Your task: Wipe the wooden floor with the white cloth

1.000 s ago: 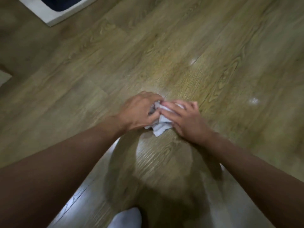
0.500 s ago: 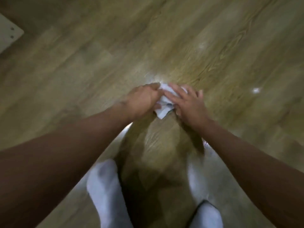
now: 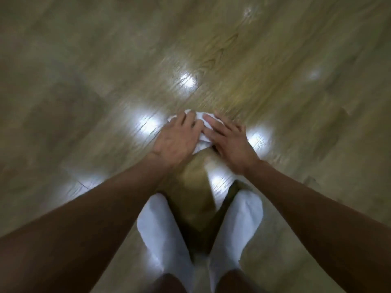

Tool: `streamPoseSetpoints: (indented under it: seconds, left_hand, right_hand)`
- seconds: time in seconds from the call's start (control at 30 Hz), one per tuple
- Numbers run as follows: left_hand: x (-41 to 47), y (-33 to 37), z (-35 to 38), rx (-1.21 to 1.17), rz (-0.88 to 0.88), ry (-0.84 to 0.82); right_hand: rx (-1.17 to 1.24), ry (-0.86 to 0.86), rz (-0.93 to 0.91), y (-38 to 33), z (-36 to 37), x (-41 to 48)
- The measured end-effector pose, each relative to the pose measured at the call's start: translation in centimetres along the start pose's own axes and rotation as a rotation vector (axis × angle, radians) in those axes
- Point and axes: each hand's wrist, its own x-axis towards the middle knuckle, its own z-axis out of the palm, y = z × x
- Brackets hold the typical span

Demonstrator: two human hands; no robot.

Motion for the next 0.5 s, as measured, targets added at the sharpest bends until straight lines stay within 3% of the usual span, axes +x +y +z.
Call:
streamPoseSetpoints:
  seconds: [0.07, 0.23, 0.33, 0.43, 0.5]
  left_hand:
    - [1.2, 0.6, -0.3, -0.070, -0.064, -0.012]
    - [5.2, -4.2, -0.1, -0.078, -0.418, 0.066]
    - [3.6, -2.6, 0.7, 0.023, -0.363, 0.025]
    - [-1.4, 3.8, 2.1, 0.000, -0.264, -0.041]
    - [-4.1, 8.9, 2.7, -0.031, -0.159, -0.102]
  right_hand:
    - [0.031, -0.038, 0.055, 0.1, -1.0, 0.6]
    - [0.025, 0.044, 0.190, -3.1, -1.5, 10.5]
    - [0.013, 0.071, 0.168, -3.9, 0.1, 7.6]
    - [0.126, 0.066, 0.094, -2.8, 1.7, -1.5]
    - [0.078, -0.002, 0.022, -2.2, 2.3, -7.9]
